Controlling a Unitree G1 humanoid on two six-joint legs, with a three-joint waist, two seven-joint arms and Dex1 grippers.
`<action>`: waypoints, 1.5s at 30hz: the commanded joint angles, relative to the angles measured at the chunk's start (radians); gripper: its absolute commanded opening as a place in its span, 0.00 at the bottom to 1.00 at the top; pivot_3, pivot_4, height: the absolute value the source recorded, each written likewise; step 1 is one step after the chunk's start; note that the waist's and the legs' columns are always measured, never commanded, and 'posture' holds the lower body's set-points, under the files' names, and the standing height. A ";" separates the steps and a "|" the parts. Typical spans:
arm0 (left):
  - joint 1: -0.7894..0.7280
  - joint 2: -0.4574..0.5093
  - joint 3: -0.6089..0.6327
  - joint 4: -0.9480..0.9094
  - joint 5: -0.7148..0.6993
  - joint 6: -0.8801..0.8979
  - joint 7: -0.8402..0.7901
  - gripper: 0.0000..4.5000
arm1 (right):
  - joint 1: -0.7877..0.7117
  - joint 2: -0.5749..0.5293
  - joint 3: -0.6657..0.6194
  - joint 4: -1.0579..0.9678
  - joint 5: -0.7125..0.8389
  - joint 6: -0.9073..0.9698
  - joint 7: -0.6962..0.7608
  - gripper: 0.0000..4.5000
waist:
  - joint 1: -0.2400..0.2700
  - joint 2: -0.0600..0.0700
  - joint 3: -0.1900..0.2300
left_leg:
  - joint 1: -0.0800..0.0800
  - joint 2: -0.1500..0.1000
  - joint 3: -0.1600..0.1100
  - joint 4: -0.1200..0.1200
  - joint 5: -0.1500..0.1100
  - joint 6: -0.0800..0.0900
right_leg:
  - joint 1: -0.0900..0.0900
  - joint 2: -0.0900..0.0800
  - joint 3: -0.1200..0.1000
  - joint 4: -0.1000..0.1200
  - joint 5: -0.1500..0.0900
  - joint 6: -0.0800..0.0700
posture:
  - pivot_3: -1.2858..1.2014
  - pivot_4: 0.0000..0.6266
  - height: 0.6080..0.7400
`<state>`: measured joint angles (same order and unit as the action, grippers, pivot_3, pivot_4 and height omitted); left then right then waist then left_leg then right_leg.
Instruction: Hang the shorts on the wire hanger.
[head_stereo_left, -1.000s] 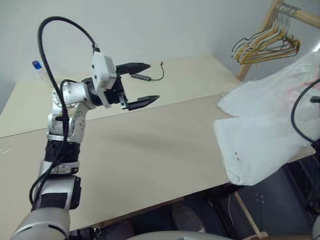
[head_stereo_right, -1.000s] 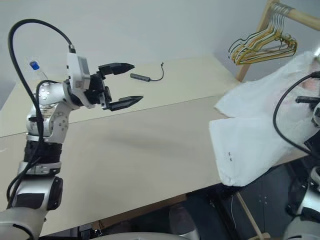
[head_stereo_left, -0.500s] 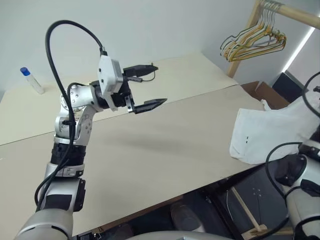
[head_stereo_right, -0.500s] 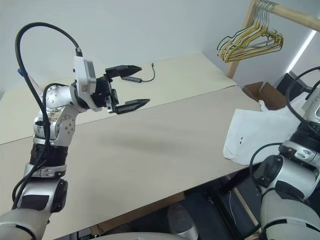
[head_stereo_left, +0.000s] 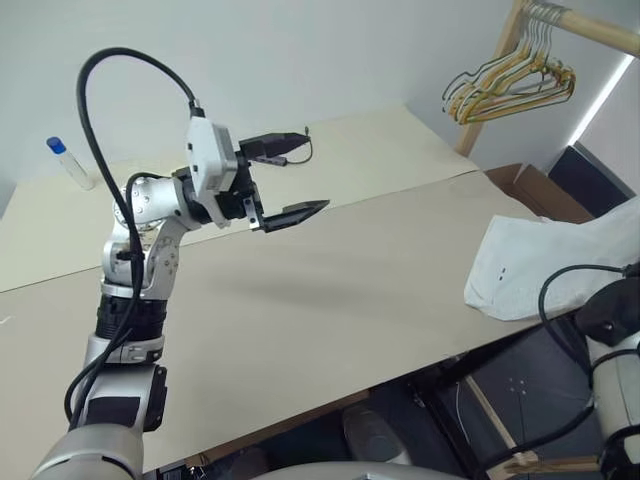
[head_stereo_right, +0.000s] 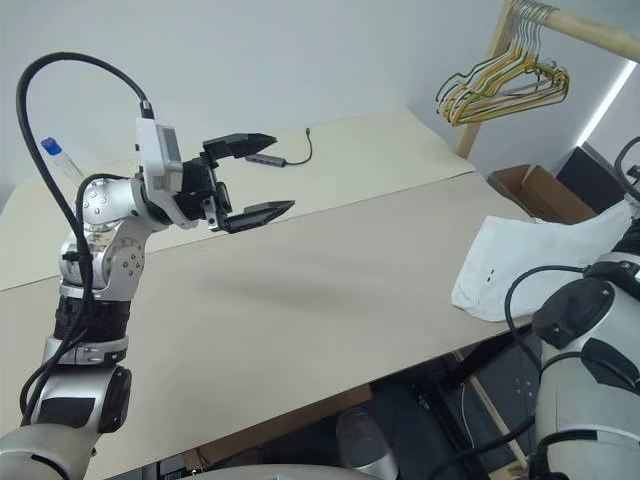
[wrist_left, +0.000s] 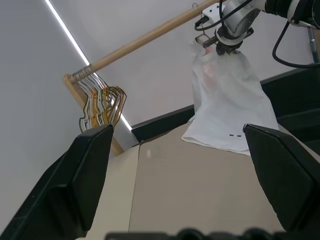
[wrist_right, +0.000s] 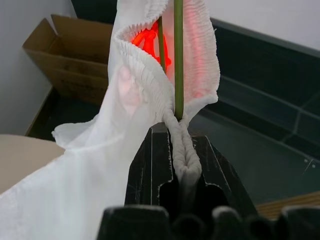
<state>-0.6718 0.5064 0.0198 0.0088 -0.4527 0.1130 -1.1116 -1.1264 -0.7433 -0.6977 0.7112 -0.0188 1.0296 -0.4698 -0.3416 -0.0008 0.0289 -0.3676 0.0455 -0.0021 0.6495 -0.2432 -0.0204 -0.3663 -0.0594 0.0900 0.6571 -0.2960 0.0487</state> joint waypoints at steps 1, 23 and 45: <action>-0.007 0.015 0.022 -0.033 -0.011 0.002 0.011 1.00 | -0.041 -0.019 -0.018 0.002 0.026 -0.008 -0.039 0.02 | 0.000 0.000 0.000 | 0.000 -0.001 0.000 -0.001 0.000 0.000 | 0.000 0.000 0.002 0.000 -0.001 0.001 | 0.42 0.00 1.00; 0.001 -0.007 0.045 -0.057 -0.108 0.014 0.002 1.00 | 0.069 0.034 0.162 -0.197 -0.062 -0.049 -0.141 1.00 | 0.003 0.000 0.000 | -0.001 -0.003 0.001 -0.002 0.000 0.000 | 0.000 0.000 0.008 -0.001 -0.001 0.003 | 0.42 0.00 1.00; 0.128 0.128 0.176 -0.082 -0.060 0.094 0.172 1.00 | 0.178 0.191 0.722 -0.469 -0.328 -0.450 0.120 1.00 | 0.018 0.000 0.000 | 0.002 -0.003 -0.001 -0.001 0.000 0.000 | 0.000 0.000 0.007 -0.001 -0.001 0.003 | 0.47 0.00 1.00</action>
<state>-0.5684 0.6073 0.1559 -0.0290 -0.5150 0.1866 -0.9744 -0.9439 -0.5611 0.0200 0.3051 -0.3815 0.6339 -0.4319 -0.3236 -0.0010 0.0291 -0.3653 0.0430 -0.0038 0.6481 -0.2432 -0.0204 -0.3668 -0.0592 0.0973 0.6563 -0.2973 0.0519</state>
